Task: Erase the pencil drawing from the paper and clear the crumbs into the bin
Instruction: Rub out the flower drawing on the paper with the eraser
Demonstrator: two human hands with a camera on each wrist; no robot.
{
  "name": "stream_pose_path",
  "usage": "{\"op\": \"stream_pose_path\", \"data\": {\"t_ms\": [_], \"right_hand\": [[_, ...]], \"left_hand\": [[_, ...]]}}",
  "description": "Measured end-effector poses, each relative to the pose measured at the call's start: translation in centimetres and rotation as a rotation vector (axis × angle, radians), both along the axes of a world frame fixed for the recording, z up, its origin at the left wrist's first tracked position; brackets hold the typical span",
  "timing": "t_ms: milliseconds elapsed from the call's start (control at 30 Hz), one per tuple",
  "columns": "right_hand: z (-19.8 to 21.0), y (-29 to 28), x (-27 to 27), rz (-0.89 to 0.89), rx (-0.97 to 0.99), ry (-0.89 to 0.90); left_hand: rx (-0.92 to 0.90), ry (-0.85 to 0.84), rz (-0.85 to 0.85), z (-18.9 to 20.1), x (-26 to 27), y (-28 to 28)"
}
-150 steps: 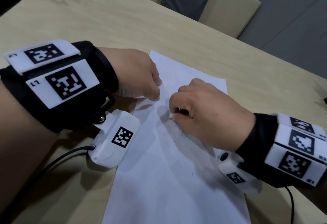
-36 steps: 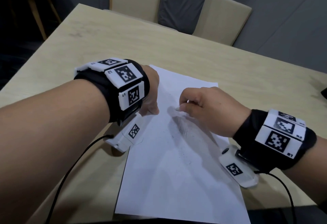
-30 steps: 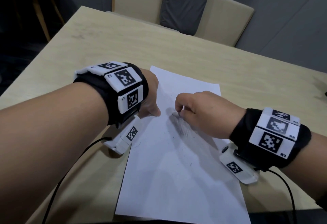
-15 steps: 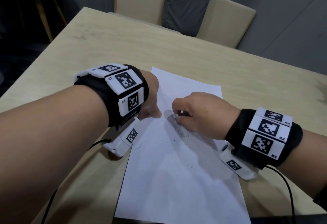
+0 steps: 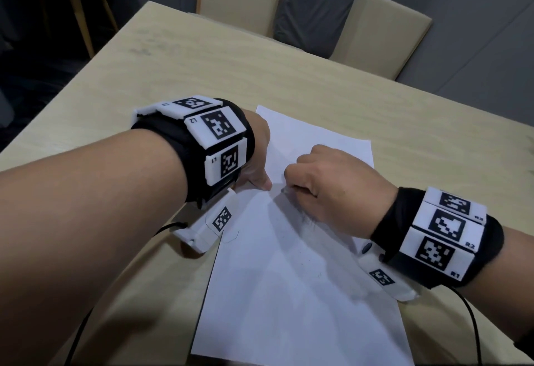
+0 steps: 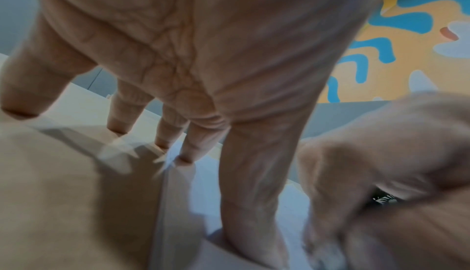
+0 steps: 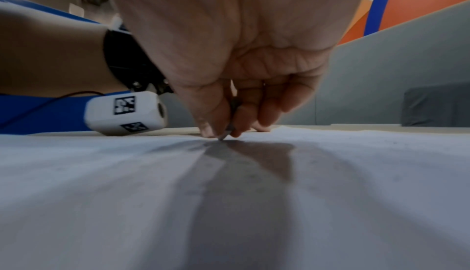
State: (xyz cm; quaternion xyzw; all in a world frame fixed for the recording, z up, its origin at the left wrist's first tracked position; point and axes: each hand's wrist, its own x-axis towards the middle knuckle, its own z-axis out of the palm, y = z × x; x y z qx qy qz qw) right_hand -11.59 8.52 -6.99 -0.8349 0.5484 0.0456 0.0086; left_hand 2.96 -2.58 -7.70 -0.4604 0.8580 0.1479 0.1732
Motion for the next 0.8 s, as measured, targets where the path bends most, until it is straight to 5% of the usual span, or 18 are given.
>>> {"op": "stream_pose_path", "data": {"t_ms": [800], "right_hand": [[-0.16, 0.46, 0.14, -0.061, -0.066, 0.080]], "left_hand": [[-0.044, 0.067, 0.012, -0.68, 0.04, -0.36]]}}
